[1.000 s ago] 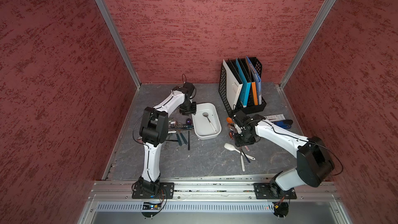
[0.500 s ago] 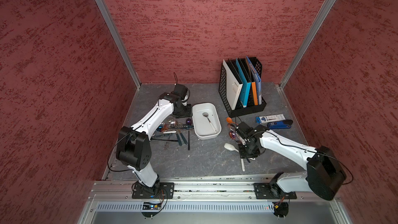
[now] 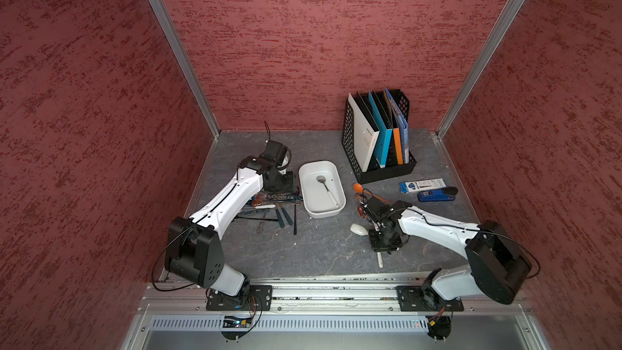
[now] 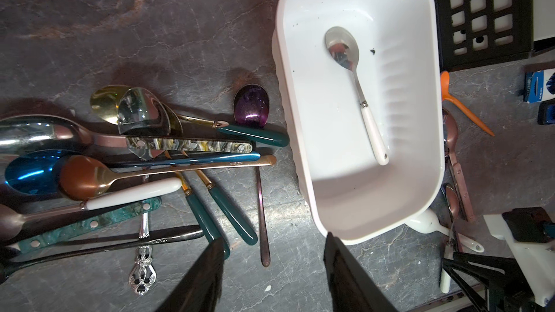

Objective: Put the spoon into the storage box
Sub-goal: Pick up the spoon from the center of the board.

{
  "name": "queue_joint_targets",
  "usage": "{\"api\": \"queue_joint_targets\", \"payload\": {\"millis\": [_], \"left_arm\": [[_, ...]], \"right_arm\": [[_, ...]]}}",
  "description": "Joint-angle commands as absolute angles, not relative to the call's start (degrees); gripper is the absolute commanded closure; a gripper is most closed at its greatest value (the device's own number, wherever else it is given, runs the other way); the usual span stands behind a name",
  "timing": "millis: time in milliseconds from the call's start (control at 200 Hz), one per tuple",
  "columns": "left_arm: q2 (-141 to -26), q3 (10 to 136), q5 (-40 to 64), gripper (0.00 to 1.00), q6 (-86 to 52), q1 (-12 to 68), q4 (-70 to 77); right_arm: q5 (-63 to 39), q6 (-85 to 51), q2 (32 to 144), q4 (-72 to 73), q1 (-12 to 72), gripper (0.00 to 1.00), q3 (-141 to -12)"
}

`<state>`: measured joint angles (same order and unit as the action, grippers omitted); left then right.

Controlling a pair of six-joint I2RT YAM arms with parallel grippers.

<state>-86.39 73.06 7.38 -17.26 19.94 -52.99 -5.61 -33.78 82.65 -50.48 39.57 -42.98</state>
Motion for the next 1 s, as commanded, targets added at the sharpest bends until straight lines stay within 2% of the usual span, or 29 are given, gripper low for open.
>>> {"api": "queue_joint_targets", "payload": {"millis": [0,451,997], "left_arm": [[-85.5,72.3,6.9,0.43,-17.5,20.2,-52.4],[-85.6,72.0,7.1,0.43,-17.7,20.0,-52.1],[-85.8,72.0,8.6,0.42,-18.0,18.6,-51.1]], "right_arm": [[-6.3,-35.0,84.6,-48.6,40.1,0.69,-42.0],[-7.5,-33.9,87.5,-48.5,40.5,0.83,-41.6],[-14.6,-28.8,83.7,-49.4,40.5,0.86,-45.3]]}}
